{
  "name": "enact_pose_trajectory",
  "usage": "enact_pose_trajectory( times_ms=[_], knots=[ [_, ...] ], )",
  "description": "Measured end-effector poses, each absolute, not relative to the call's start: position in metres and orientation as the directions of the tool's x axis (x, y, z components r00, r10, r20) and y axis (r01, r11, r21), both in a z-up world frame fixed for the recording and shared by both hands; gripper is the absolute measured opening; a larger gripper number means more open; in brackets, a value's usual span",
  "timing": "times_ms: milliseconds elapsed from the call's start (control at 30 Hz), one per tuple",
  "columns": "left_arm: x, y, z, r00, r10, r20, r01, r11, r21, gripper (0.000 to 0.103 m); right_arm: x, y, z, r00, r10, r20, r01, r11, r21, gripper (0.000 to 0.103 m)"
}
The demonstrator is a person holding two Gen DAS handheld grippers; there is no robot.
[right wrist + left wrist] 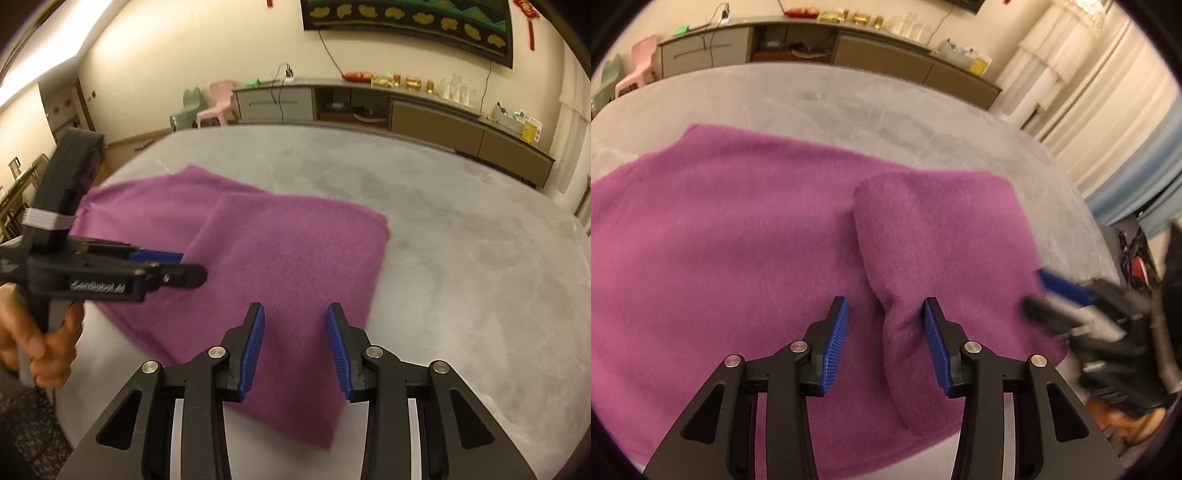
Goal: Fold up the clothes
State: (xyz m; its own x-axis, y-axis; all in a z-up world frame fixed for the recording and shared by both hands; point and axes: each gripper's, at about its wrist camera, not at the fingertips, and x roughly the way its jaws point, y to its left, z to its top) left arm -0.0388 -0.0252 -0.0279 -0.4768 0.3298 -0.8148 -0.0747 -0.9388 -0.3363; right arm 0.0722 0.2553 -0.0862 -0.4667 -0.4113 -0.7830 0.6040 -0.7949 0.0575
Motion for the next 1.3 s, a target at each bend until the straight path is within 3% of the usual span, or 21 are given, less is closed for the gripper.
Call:
enact_pose_trajectory(
  times_ms=[167,433,533,733,800,900,1033,1100,1300],
  knots=[
    [-0.073,0.011,-0.028,-0.456,0.359,-0.815,-0.116,-0.931,-0.346,0.047,0.044,0.267,-0.092,-0.480,-0.289,-0.829,0.528,-0.849,-0.010,0.037],
    [-0.079,0.056,-0.018,-0.437,0.377,-0.817,-0.204,-0.926,-0.318,0.049,0.019,0.318,-0.086,-0.517,-0.266,-0.814,0.414,-0.910,0.035,0.038],
    [-0.058,0.021,-0.006,-0.444,0.397,-0.803,-0.182,-0.918,-0.353,0.049,0.038,0.299,-0.072,-0.562,-0.313,-0.766,0.487,-0.874,0.000,0.039],
    [-0.020,-0.098,0.021,-0.502,0.277,-0.819,-0.057,-0.956,-0.288,0.050,0.044,0.268,-0.082,-0.558,-0.216,-0.801,0.488,-0.866,-0.106,0.044],
    [-0.005,-0.153,0.033,-0.552,0.219,-0.804,0.020,-0.961,-0.275,0.060,0.048,0.261,-0.069,-0.603,-0.184,-0.777,0.451,-0.881,-0.142,0.044],
    [0.027,-0.249,0.041,-0.631,0.157,-0.759,0.188,-0.919,-0.347,0.064,0.072,0.236,-0.040,-0.691,-0.170,-0.703,0.436,-0.874,-0.216,0.044],
    [0.051,-0.338,0.026,-0.637,0.057,-0.769,0.416,-0.814,-0.405,0.065,0.117,0.152,-0.011,-0.682,-0.286,-0.673,0.557,-0.800,-0.225,0.049],
    [0.052,-0.351,0.014,-0.613,0.071,-0.787,0.436,-0.800,-0.412,0.065,0.139,0.101,-0.005,-0.607,-0.382,-0.697,0.665,-0.724,-0.183,0.060],
    [0.047,-0.364,-0.021,-0.546,0.160,-0.822,0.453,-0.770,-0.450,0.065,0.167,-0.041,-0.021,-0.426,-0.510,-0.747,0.847,-0.516,-0.131,0.060]
  ],
)
